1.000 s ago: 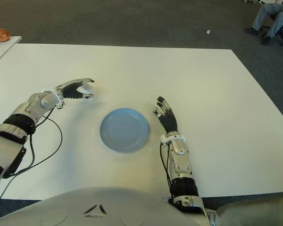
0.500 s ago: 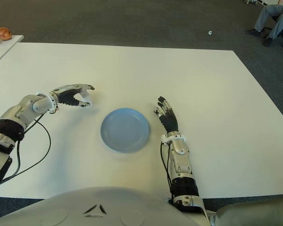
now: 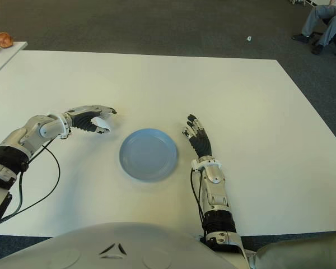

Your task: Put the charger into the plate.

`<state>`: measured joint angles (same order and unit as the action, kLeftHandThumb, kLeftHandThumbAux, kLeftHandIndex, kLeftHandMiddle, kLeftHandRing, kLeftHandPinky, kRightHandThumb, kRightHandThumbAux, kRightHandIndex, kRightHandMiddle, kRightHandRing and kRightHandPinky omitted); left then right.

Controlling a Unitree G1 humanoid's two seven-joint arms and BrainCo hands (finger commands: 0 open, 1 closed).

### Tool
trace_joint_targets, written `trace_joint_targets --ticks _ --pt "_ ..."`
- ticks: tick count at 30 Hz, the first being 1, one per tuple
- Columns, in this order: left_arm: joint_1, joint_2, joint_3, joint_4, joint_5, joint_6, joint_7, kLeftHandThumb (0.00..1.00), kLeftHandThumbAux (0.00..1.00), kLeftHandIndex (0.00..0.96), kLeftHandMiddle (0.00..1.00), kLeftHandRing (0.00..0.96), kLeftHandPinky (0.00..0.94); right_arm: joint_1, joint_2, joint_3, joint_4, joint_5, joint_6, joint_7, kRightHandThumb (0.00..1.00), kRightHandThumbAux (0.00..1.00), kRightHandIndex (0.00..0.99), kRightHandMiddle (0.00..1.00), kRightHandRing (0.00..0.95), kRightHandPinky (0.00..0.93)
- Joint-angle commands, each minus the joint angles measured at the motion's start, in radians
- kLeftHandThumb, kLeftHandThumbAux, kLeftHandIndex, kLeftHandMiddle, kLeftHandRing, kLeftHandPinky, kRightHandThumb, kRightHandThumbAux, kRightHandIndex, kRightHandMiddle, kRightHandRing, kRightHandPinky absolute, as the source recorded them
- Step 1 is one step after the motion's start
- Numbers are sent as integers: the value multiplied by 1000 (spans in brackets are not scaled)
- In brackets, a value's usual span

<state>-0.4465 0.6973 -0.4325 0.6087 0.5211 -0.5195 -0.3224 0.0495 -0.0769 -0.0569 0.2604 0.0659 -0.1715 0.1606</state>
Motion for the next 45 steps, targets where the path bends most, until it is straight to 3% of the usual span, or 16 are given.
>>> trace_joint_targets --ticks 1,18,38,45 --pt "46 33 24 -70 -32 -1 -74 0 503 0 0 0 0 7 3 1 12 5 39 -4 0 605 0 0 0 0" --pt "96 61 71 -158 -60 -27 -142 0 531 0 0 0 0 -7 4 2 22 4 43 -4 0 597 0 0 0 0" --pt "117 62 82 -181 -5 -47 -78 0 529 0 0 0 12 -16 2 5 39 -4 37 -7 0 593 0 0 0 0" --pt "121 59 85 -189 48 -48 -13 0 527 0 0 4 33 -19 1 5 49 -8 26 -7 0 594 0 0 0 0"
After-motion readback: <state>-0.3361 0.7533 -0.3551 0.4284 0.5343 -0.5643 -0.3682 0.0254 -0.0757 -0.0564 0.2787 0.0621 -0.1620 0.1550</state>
